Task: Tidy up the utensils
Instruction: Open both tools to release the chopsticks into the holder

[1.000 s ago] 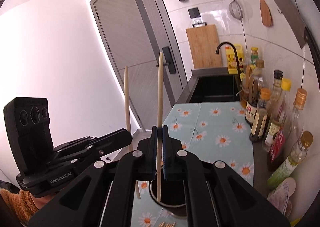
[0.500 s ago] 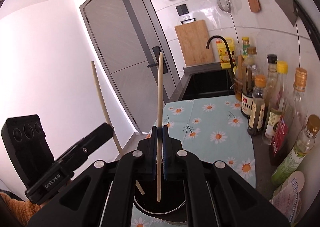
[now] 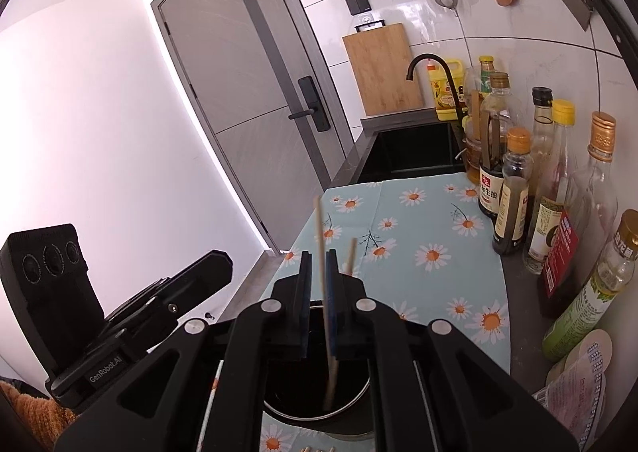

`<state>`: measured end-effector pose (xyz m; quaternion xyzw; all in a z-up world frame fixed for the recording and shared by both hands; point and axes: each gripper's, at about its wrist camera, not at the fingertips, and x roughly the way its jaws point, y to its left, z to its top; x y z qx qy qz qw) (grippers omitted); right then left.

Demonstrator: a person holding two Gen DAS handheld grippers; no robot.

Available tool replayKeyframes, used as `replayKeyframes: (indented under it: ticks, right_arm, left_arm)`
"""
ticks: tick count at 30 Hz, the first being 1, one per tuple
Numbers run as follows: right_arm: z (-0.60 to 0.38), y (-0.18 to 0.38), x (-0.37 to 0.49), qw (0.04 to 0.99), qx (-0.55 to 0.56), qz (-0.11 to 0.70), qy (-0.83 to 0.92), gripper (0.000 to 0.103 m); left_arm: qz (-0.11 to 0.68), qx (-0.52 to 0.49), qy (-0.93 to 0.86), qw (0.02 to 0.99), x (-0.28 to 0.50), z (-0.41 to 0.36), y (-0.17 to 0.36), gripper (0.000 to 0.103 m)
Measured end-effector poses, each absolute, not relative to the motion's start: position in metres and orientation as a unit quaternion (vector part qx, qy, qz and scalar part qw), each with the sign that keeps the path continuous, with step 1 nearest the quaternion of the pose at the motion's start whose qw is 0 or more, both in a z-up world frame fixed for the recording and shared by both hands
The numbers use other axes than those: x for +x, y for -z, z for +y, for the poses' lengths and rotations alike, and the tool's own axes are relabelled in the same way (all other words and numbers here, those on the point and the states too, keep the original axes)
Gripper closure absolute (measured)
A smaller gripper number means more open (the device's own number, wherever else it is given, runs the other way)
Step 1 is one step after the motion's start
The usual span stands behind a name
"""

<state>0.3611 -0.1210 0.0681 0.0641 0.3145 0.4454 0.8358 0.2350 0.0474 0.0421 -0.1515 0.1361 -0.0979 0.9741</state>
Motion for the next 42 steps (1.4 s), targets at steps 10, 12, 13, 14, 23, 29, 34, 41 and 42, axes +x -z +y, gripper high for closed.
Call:
replayKeyframes:
  ticks: [10, 12, 13, 14, 23, 29, 34, 41, 42]
  right_arm:
    - [-0.133, -0.076, 0.35, 0.839, 0.072, 0.318, -0.436, 0.085]
    - [-0.136, -0.08, 0.344, 0.84, 0.071, 0.317, -0.434, 0.085]
    - [-0.138, -0.082, 0.342, 0.84, 0.071, 0.317, -0.434, 0.085]
    - [-0.139, -0.084, 0.338, 0.841, 0.069, 0.316, -0.434, 0.085]
    - [-0.156, -0.102, 0.307, 0.847, 0.063, 0.307, -0.43, 0.079]
    - [-0.163, -0.109, 0.282, 0.85, 0.046, 0.314, -0.42, 0.077]
    - [-0.164, -0.103, 0.266, 0.843, 0.029, 0.337, -0.419, 0.075]
    - [-0.162, -0.076, 0.254, 0.821, 0.022, 0.386, -0.42, 0.066]
    - [-0.162, -0.072, 0.253, 0.818, 0.021, 0.391, -0.42, 0.066]
  left_arm:
    - [0.146, -0.164, 0.093, 0.971, 0.227, 0.051, -0.049, 0.078]
    - [0.15, -0.162, 0.089, 0.971, 0.223, 0.051, -0.053, 0.078]
    - [0.151, -0.161, 0.089, 0.971, 0.221, 0.051, -0.055, 0.078]
    - [0.151, -0.161, 0.088, 0.971, 0.219, 0.05, -0.057, 0.078]
    - [0.142, -0.153, 0.076, 0.975, 0.181, 0.045, -0.072, 0.071]
    - [0.137, -0.14, 0.059, 0.979, 0.147, 0.038, -0.084, 0.069]
    - [0.182, -0.134, 0.068, 0.972, 0.132, 0.031, -0.083, 0.068]
    - [0.265, -0.117, 0.046, 0.956, 0.127, 0.022, -0.062, 0.068]
    - [0.279, -0.121, 0.044, 0.952, 0.128, 0.022, -0.057, 0.068]
